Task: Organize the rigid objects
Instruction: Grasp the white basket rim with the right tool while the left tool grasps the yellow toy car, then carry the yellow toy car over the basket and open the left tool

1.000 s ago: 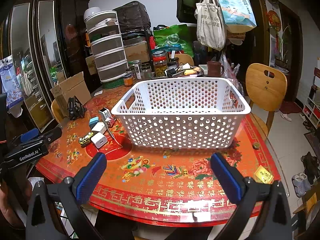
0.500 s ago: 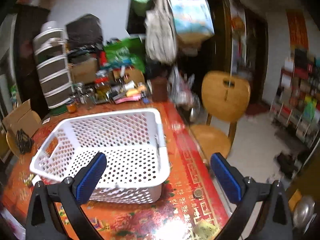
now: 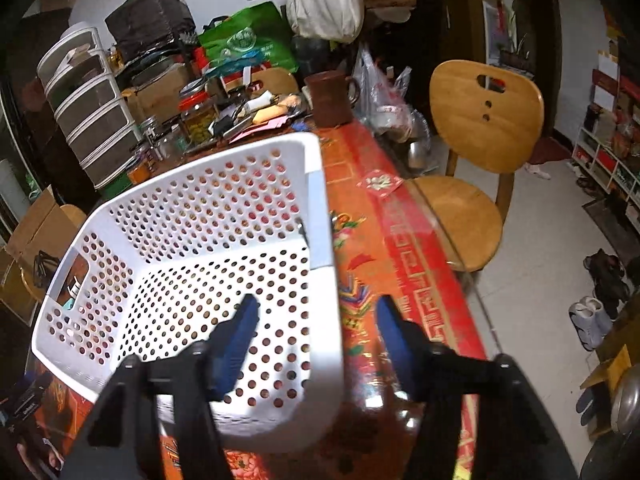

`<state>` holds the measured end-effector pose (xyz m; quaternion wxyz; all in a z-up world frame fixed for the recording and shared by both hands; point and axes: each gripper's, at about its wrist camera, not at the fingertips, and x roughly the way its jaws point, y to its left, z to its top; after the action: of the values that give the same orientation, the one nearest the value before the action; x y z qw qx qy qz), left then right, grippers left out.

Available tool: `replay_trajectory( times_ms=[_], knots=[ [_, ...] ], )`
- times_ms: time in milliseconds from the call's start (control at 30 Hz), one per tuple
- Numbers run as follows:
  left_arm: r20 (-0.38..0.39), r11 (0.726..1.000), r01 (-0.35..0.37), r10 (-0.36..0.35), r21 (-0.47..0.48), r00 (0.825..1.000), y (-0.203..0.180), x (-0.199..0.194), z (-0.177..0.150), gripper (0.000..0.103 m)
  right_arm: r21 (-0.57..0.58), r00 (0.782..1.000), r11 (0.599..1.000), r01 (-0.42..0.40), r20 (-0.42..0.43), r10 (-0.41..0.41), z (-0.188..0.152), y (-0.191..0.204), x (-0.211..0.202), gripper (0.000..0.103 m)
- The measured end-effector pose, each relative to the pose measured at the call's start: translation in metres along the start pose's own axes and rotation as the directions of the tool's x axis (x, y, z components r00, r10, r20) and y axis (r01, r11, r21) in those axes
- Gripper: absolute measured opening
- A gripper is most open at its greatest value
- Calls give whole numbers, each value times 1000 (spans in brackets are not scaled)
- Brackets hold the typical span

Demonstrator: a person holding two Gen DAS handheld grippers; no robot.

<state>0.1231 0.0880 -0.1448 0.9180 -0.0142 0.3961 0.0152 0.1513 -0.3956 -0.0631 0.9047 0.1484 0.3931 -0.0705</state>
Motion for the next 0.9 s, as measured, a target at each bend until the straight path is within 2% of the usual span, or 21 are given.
replay_trajectory(
  times_ms=[33,100,200,400,467,533,567,600,667,700,733,900],
  knots=[
    [-9,1000,7,-7,1,1000,-1,2,0,102,0,1000,1000,-2,1,2,0,1,1,48],
    [-17,1000,30,-30,2,999,-1,9,-2,102,-5,1000,1000,-4,6,4,1,4,2,34],
    [-39,999,46,-46,10,998,-4,13,-1,102,-11,1000,1000,7,11,-7,2,9,5,26],
    [-62,997,13,-8,70,998,-14,19,12,102,-10,999,999,38,24,-38,2,12,8,22],
    [-73,995,-25,33,101,997,-19,25,16,98,-13,999,999,42,23,-42,3,12,8,22],
    [-91,990,-55,67,127,994,-22,33,20,85,-13,999,999,41,21,-41,4,11,8,22],
    [-103,989,-63,77,133,992,-23,38,22,83,-14,999,999,41,20,-41,4,11,9,22],
    [-105,990,-57,71,131,992,-24,41,24,81,-14,999,999,41,20,-40,4,11,9,22],
    [-100,991,-51,63,124,993,-24,44,27,67,-14,999,999,39,14,-39,4,11,11,22],
    [-97,991,-48,60,124,993,-25,45,29,49,-15,999,999,40,14,-40,4,11,11,22],
    [-95,991,-43,55,123,994,-25,45,29,21,-15,999,999,40,14,-39,5,11,11,22],
    [-71,994,-59,66,86,995,-19,43,35,19,-8,999,999,38,11,-38,5,10,14,22]
  ],
)
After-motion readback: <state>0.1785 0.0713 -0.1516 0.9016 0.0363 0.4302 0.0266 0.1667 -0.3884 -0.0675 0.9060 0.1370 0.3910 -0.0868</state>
